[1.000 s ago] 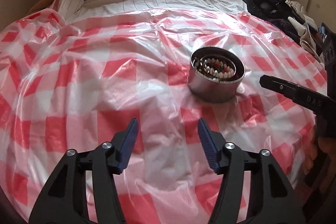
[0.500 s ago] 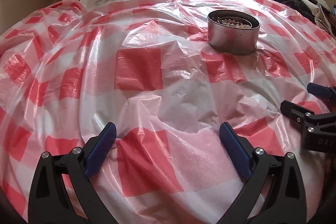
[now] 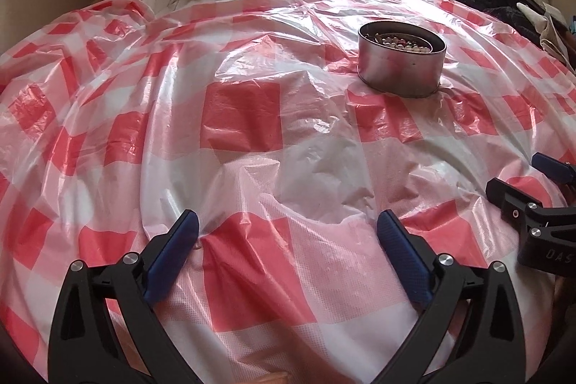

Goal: Organize jewelry

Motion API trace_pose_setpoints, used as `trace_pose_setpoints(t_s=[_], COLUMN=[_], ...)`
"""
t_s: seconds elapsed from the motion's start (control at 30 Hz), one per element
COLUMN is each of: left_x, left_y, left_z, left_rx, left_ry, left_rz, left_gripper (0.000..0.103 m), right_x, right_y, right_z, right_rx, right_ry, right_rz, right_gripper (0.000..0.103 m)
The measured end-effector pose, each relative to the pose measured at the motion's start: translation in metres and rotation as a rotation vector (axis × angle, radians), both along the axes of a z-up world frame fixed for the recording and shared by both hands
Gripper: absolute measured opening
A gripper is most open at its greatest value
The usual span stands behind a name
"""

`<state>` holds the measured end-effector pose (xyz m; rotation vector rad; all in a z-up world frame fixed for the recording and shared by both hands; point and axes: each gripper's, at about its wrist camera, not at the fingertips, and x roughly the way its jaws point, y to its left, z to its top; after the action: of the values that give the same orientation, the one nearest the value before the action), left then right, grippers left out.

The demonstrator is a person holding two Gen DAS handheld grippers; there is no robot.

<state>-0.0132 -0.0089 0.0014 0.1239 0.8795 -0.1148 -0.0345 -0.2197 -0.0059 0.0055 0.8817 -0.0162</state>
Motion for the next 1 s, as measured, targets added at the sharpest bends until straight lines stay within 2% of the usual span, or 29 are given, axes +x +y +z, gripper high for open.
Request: trace_pose_setpoints(t_s=[0.4, 1.0], left_x=[-0.012, -0.011], left_y=[0.006, 0.006], left_z=[0.001, 0.000], left_rx=[-0.041, -0.035], left_ry=[-0.015, -0.012], left_rz=[0.040, 0.042], left_gripper=[0.095, 0.096], right_x=[-0.003, -0.004], right_y=[-0.001, -0.001], right_z=[0.001, 0.003], right_rx=[0.008, 0.013], right_ry=[-0.045, -0.060], right_rz=[0.002, 0.002], right_gripper=[0.096, 0.096])
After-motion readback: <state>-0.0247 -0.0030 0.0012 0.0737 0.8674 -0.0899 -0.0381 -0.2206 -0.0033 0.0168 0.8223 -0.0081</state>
